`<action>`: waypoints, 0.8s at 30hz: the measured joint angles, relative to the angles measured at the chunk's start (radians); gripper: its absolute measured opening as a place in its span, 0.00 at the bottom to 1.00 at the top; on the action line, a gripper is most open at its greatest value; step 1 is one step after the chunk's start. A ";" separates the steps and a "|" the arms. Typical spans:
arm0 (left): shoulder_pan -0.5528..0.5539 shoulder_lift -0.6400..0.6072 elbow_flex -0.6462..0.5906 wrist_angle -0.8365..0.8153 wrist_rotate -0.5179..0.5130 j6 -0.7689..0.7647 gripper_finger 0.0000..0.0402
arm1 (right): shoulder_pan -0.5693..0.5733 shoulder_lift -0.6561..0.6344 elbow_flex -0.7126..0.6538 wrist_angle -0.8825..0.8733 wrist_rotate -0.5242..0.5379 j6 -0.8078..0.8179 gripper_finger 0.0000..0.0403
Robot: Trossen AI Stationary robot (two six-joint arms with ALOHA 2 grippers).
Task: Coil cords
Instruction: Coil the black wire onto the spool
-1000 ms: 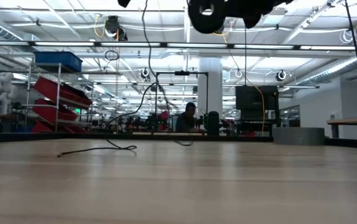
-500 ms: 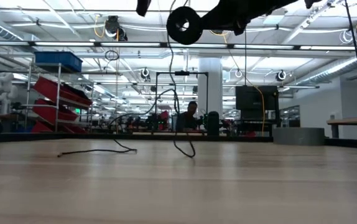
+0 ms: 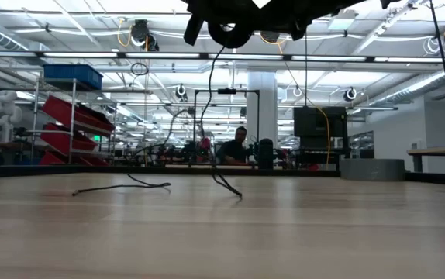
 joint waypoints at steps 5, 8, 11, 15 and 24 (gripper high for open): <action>0.000 0.003 0.000 0.007 0.001 0.005 0.02 | -0.001 -0.036 0.000 -0.011 -0.049 0.038 0.00; -0.005 0.004 0.000 0.025 0.016 0.029 0.03 | -0.001 -0.056 0.000 -0.020 -0.082 0.066 0.00; -0.007 0.004 0.001 0.022 0.012 0.029 0.09 | -0.001 -0.075 0.000 -0.023 -0.111 0.097 0.00; -0.007 0.006 0.000 0.014 0.005 0.029 0.17 | -0.001 -0.099 0.000 -0.029 -0.124 0.119 0.00; -0.039 0.005 0.000 -0.032 0.001 0.035 0.23 | 0.001 -0.173 0.000 -0.126 -0.132 0.140 0.00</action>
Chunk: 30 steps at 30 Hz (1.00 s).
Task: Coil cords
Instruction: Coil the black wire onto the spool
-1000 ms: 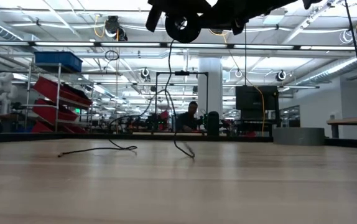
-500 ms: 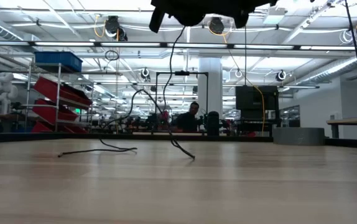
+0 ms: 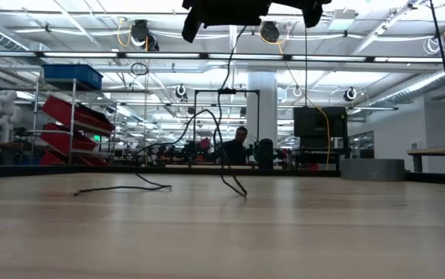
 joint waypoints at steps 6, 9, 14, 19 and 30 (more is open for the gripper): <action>-0.033 0.000 -0.005 -0.081 -0.015 -0.002 0.23 | 0.000 -0.061 0.000 -0.038 -0.091 0.026 0.00; -0.061 0.000 -0.027 -0.058 -0.031 0.029 0.23 | 0.000 -0.090 0.000 -0.058 -0.149 0.030 0.00; -0.092 0.038 -0.091 0.060 -0.084 0.079 0.23 | 0.001 -0.123 0.000 -0.087 -0.205 0.030 0.00; -0.099 0.163 -0.130 0.394 -0.134 0.199 0.23 | 0.008 -0.133 0.000 -0.100 -0.207 0.027 0.00; -0.063 0.321 -0.130 0.649 -0.157 0.328 0.23 | 0.021 -0.146 0.000 -0.106 -0.207 0.017 0.00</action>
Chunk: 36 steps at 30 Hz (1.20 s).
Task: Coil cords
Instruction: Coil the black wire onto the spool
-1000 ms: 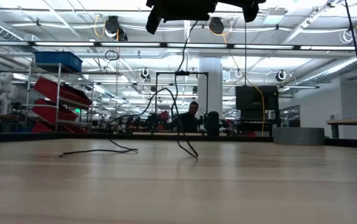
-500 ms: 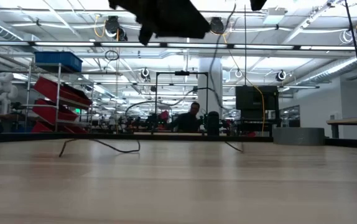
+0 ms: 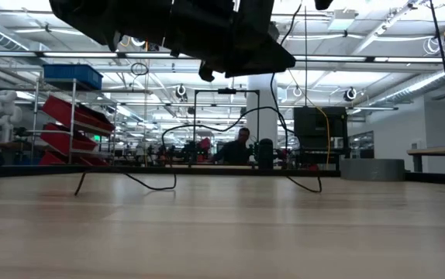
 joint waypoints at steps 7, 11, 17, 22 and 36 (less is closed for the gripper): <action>-0.010 -0.004 0.000 0.000 -0.004 0.014 0.11 | 0.000 -0.015 0.000 -0.022 0.000 -0.003 0.00; -0.020 -0.005 0.000 0.000 0.005 0.012 0.07 | -0.001 -0.020 0.000 -0.033 0.000 -0.003 0.00; -0.048 -0.025 0.000 -0.011 0.010 0.012 0.15 | -0.001 -0.020 0.000 -0.047 0.000 -0.002 0.00; -0.070 -0.030 0.002 -0.032 -0.003 0.004 0.28 | -0.001 -0.020 0.000 -0.046 0.000 0.001 0.00; -0.114 -0.030 0.002 -0.084 -0.116 0.004 0.32 | -0.001 -0.020 0.000 -0.046 0.000 0.005 0.00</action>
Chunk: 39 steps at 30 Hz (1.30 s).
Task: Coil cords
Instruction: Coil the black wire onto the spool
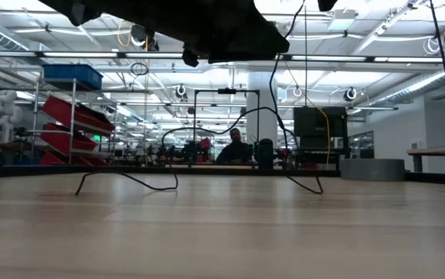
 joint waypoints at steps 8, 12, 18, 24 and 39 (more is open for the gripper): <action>0.058 -0.122 -0.118 -0.005 0.225 -0.064 0.32 | 0.006 0.000 0.000 -0.003 -0.001 0.007 0.00; 0.069 -0.149 -0.170 0.061 0.276 -0.077 0.32 | 0.007 -0.004 0.000 -0.010 -0.001 0.003 0.00; 0.097 -0.093 -0.174 0.142 0.309 -0.071 0.32 | 0.007 -0.006 0.000 -0.010 -0.001 0.002 0.00; 0.116 -0.035 -0.173 0.240 0.257 -0.042 0.32 | 0.007 -0.006 0.000 -0.007 -0.001 0.003 0.00; 0.126 -0.034 -0.172 0.243 0.311 -0.027 0.32 | 0.007 -0.006 0.000 -0.008 0.000 0.002 0.00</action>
